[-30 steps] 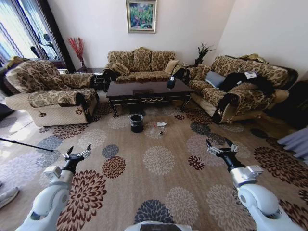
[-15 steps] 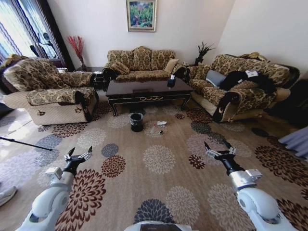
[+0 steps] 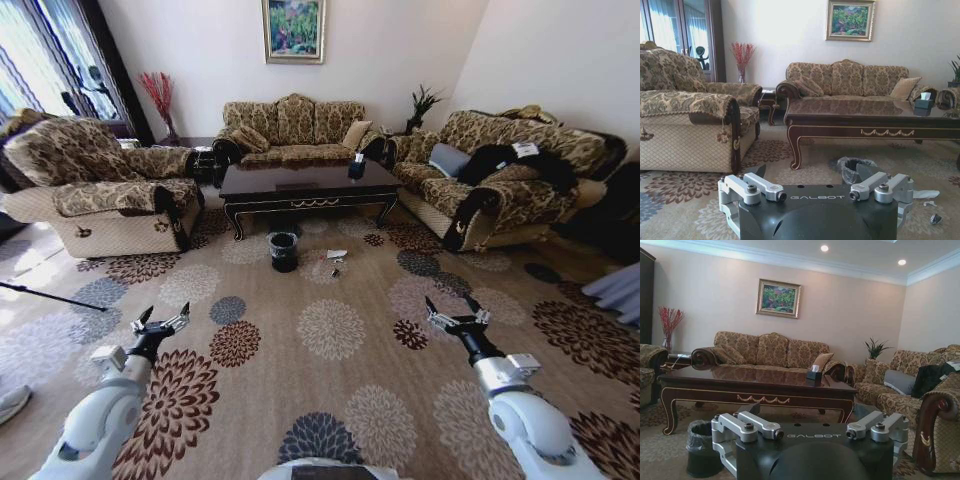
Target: Move to the front of the table and pick up the trash from the floor, then place it into the trash bin.
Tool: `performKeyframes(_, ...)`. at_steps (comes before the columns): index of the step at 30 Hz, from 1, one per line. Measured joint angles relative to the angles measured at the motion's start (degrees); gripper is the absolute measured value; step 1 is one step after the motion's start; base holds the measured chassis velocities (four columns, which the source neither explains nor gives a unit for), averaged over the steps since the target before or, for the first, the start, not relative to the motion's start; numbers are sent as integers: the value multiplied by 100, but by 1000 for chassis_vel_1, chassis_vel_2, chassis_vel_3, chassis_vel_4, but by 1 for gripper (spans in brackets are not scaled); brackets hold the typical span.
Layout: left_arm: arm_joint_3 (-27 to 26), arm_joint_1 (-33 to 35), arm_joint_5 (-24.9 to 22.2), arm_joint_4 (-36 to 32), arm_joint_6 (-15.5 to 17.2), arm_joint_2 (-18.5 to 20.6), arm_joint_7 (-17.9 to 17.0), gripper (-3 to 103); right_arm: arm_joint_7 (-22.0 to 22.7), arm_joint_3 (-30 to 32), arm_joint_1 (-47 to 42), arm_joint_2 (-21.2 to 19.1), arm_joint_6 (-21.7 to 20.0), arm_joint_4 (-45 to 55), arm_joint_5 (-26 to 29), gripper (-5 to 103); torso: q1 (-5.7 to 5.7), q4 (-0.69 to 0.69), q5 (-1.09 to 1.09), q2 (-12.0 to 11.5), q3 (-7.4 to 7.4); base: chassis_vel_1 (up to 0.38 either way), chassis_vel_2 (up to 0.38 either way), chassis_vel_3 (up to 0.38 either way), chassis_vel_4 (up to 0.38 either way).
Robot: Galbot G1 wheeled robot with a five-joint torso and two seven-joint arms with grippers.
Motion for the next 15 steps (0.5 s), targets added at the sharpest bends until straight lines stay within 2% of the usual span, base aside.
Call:
performKeyframes(4, 7, -55, 46, -27, 40, -33, -26, 100, -27, 48, 33, 44, 69, -128, -96, 100, -45, 0, 0, -94, -49, 0, 0, 0, 0)
performKeyframes(15, 29, -189, 61, 11, 143, -38, -101, 100, -8, 7, 172, 63, 44, -279, 114, 100, -166, 0, 0, -374, -209, 0, 0, 0, 0)
